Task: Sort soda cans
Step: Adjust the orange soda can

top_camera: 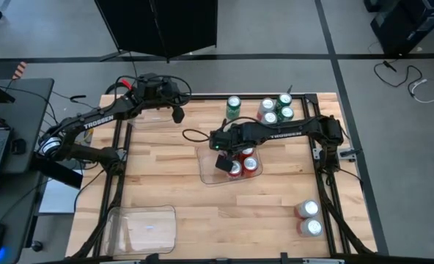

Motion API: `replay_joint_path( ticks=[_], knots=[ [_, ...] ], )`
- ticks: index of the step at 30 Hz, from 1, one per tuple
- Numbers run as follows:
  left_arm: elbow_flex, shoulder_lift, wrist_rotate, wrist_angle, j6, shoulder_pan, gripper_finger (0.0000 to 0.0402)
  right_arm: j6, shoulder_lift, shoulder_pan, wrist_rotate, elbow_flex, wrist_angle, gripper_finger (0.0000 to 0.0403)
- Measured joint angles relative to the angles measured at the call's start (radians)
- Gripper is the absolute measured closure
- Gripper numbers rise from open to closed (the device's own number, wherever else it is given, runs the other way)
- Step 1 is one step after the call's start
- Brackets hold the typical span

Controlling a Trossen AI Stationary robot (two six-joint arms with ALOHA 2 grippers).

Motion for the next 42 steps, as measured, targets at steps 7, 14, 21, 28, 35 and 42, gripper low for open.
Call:
replay_joint_path(
  ticks=[7, 14, 21, 28, 35, 42],
  knots=[
    [0.0, 0.0, 0.0, -0.001, -0.003, 0.0, 0.0398, -0.088, 0.0, -0.002, 0.0, 0.146, -0.08, 0.005],
    [0.0, 0.0, 0.0, -0.001, -0.007, 0.0, 0.0398, -0.221, -0.003, -0.051, 0.147, 0.321, -0.343, 0.0083],
    [0.0, 0.0, 0.0, -0.001, -0.008, 0.0, 0.0398, -0.374, -0.002, -0.202, 0.116, 0.284, -0.438, 0.021],
    [0.0, -0.006, -0.001, -0.03, 0.0, 0.002, 0.0398, -0.783, 0.01, -0.337, -0.169, 0.2, -0.244, 0.0355],
    [0.001, -0.048, -0.024, -0.076, 0.02, 0.01, 0.0398, -0.947, 0.013, -0.349, -0.176, 0.1, -0.118, 0.0333],
    [0.001, -0.048, -0.031, -0.08, 0.027, 0.016, 0.0398, -0.942, 0.012, -0.358, -0.209, -0.016, -0.038, 0.0295]
  ],
)
